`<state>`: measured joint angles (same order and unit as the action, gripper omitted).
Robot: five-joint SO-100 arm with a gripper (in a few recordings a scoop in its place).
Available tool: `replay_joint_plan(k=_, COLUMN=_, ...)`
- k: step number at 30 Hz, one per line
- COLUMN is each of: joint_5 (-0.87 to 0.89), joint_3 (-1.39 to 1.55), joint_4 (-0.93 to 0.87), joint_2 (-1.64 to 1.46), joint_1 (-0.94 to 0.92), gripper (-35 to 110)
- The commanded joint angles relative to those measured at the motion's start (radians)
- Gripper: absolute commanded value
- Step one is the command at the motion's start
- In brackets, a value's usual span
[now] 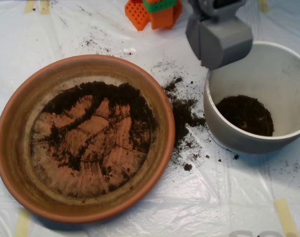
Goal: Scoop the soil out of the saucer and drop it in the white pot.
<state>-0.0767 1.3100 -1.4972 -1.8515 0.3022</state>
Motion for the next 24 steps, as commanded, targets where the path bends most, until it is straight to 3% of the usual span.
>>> replay_joint_plan(k=1, joint_5=-0.018, joint_3=-0.112, joint_4=0.002, joint_2=0.006, joint_1=0.078, gripper=-1)
replay_joint_plan(k=6, joint_5=-0.067, joint_3=-0.080, joint_4=0.051, joint_2=0.067, joint_1=0.095, gripper=0)
replay_joint_plan(k=10, joint_5=-0.080, joint_3=-0.005, joint_4=0.100, joint_2=0.052, joint_1=0.097, gripper=30)
replay_joint_plan(k=24, joint_5=-0.002, joint_3=0.110, joint_4=0.170, joint_2=-0.072, joint_1=0.114, gripper=27)
